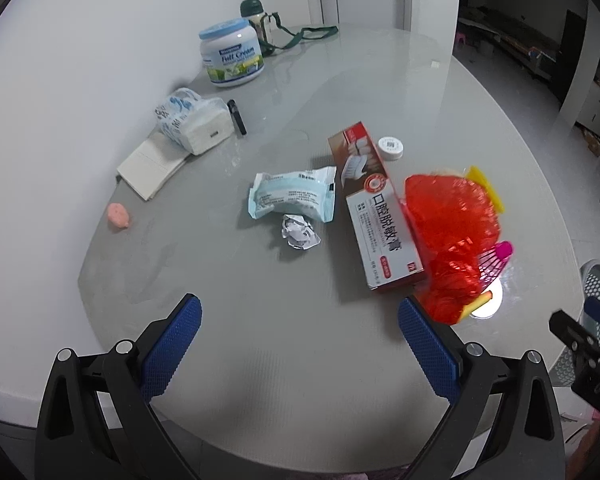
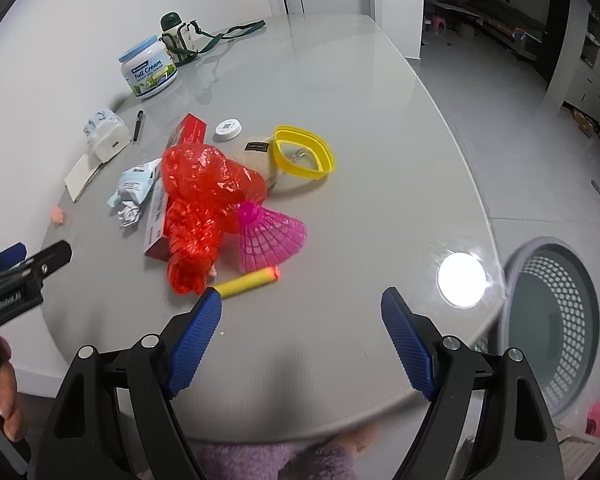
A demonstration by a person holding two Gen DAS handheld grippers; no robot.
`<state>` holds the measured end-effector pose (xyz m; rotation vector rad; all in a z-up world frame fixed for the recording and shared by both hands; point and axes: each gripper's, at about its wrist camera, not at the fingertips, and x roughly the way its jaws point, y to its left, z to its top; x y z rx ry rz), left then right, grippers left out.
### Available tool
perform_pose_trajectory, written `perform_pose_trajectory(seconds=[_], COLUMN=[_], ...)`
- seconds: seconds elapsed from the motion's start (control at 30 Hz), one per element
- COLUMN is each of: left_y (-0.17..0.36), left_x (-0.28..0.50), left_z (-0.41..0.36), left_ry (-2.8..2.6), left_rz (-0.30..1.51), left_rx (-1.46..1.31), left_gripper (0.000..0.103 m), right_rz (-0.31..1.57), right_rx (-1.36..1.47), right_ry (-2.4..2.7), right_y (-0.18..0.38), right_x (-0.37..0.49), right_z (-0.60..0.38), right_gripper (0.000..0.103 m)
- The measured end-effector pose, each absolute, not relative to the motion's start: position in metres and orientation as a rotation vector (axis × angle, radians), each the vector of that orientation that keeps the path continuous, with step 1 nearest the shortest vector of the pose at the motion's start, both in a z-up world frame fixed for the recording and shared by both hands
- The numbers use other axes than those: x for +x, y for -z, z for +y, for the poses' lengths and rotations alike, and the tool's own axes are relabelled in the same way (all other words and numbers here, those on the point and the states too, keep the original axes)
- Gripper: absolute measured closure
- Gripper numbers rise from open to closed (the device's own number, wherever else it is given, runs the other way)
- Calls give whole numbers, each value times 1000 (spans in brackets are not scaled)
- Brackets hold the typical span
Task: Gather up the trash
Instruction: 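Grasp the red plastic bag with the left tool while the right tool grasps the pink shuttlecock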
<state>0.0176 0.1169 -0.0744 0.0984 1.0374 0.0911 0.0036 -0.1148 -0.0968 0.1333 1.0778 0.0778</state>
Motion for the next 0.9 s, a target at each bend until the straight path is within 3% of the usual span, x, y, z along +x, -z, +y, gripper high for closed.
perform_pose_trajectory(seconds=[0.9], left_y=[136], left_x=[15], left_z=[89], left_ry=[-54], left_rz=[917], left_rx=[2], left_gripper=[6], right_rz=[857], right_rx=[-38], right_ry=[-212], right_y=[146], right_x=[58], right_z=[-86], right_gripper=[26])
